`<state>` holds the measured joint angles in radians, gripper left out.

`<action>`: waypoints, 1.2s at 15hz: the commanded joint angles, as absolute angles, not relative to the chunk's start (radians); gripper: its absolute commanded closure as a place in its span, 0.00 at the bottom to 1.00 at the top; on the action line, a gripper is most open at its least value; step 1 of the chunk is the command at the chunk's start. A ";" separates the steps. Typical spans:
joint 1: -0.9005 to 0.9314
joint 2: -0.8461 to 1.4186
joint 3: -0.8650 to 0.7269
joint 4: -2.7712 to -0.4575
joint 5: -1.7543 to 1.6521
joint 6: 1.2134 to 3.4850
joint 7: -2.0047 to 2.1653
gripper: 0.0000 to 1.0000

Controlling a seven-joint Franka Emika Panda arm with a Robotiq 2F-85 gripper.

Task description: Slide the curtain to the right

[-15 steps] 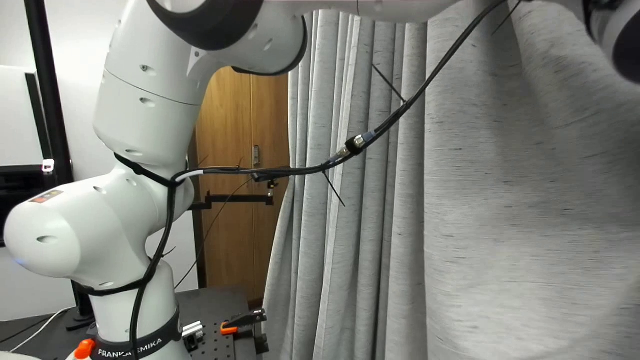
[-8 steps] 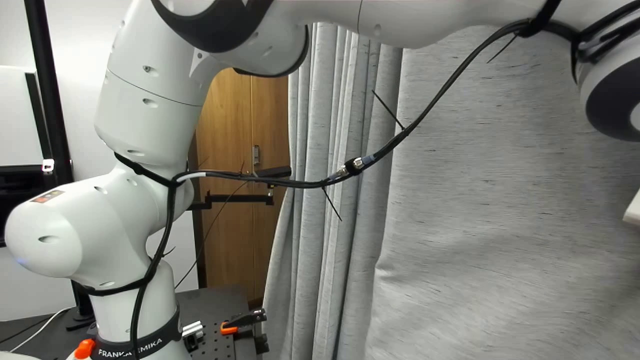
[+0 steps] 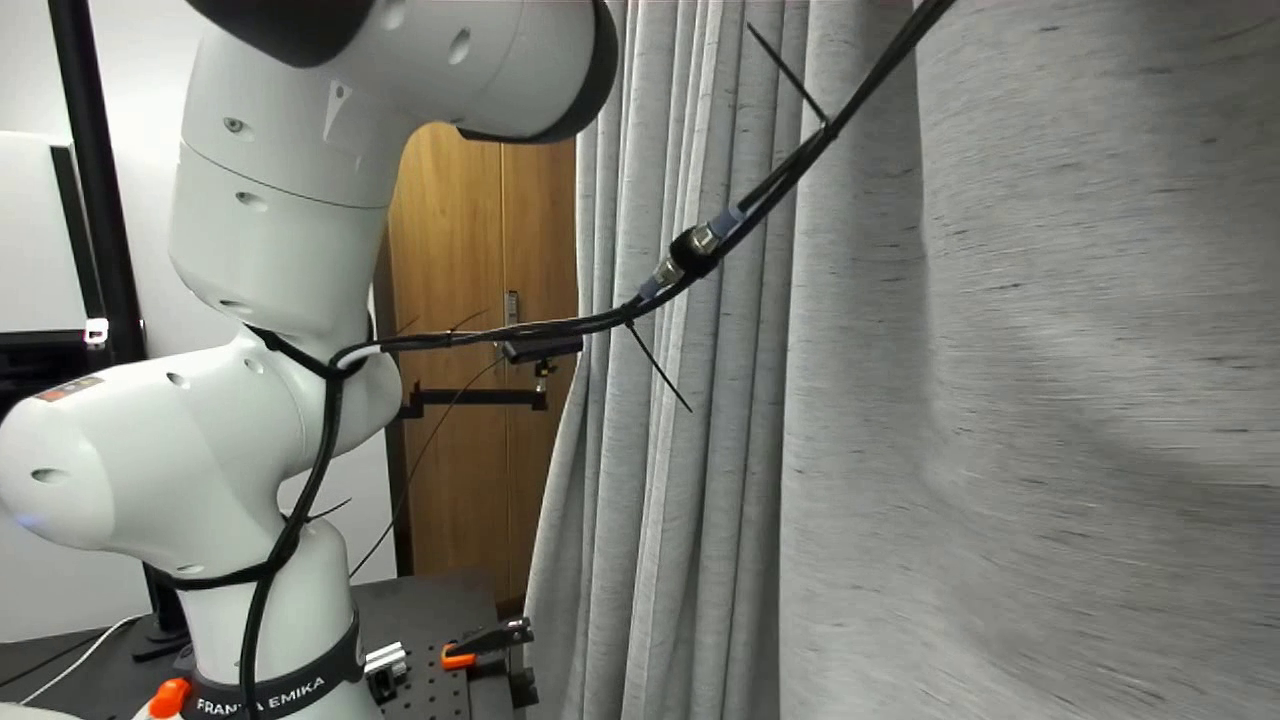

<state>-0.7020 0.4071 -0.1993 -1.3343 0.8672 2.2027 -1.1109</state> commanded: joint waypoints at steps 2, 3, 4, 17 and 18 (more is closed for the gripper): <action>-0.778 0.439 -0.194 -1.199 0.996 2.255 -1.068 1.00; -0.777 0.439 -0.190 -1.197 1.000 2.265 -1.078 1.00; -0.767 0.435 -0.186 -1.204 0.993 2.273 -1.088 1.00; -0.580 0.418 -0.117 -1.373 0.883 2.333 -1.199 1.00; -0.584 0.417 -0.120 -1.370 0.891 2.354 -1.205 1.00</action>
<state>-0.5824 0.4341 -0.1120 -1.3689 0.8866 2.2919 -1.1763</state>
